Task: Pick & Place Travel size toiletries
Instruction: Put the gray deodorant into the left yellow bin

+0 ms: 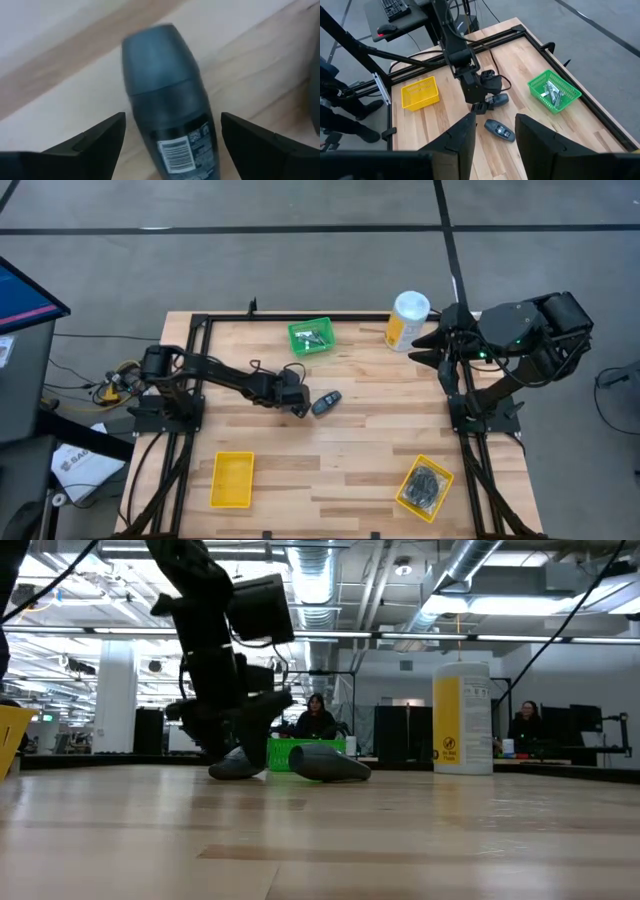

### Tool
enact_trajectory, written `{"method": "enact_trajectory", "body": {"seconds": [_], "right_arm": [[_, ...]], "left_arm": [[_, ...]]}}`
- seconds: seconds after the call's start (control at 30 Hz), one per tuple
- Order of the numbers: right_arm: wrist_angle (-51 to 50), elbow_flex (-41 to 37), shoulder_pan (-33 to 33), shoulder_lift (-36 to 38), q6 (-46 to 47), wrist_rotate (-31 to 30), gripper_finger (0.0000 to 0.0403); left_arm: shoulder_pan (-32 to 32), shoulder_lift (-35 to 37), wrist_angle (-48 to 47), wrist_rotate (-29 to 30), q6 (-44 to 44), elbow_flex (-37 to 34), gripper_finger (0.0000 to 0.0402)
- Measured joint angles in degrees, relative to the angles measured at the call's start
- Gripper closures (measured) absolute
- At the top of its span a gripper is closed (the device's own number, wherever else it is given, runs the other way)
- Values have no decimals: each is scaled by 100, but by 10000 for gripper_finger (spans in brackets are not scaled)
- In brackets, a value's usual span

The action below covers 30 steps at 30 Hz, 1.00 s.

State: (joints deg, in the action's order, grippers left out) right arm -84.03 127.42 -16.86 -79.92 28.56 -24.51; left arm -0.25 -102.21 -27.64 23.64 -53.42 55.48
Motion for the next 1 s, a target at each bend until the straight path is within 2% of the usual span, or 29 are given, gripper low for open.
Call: {"method": "enact_trajectory", "body": {"seconds": [0.2,0.43,0.47,0.77,1.0], "right_arm": [[1,0,-57,0,0,20,275],[0,0,-287,0,2,22,278],[0,0,-319,0,0,22,279],[2,0,-487,0,0,13,284],[2,0,-481,0,-48,-40,284]], "left_arm": [[30,-244,159,-188,-3,17,106],[72,-300,166,-219,-1,17,201],[105,-286,166,-219,-1,15,206],[151,-72,166,-435,-44,-15,206],[-24,900,178,-608,45,-11,206]]}}
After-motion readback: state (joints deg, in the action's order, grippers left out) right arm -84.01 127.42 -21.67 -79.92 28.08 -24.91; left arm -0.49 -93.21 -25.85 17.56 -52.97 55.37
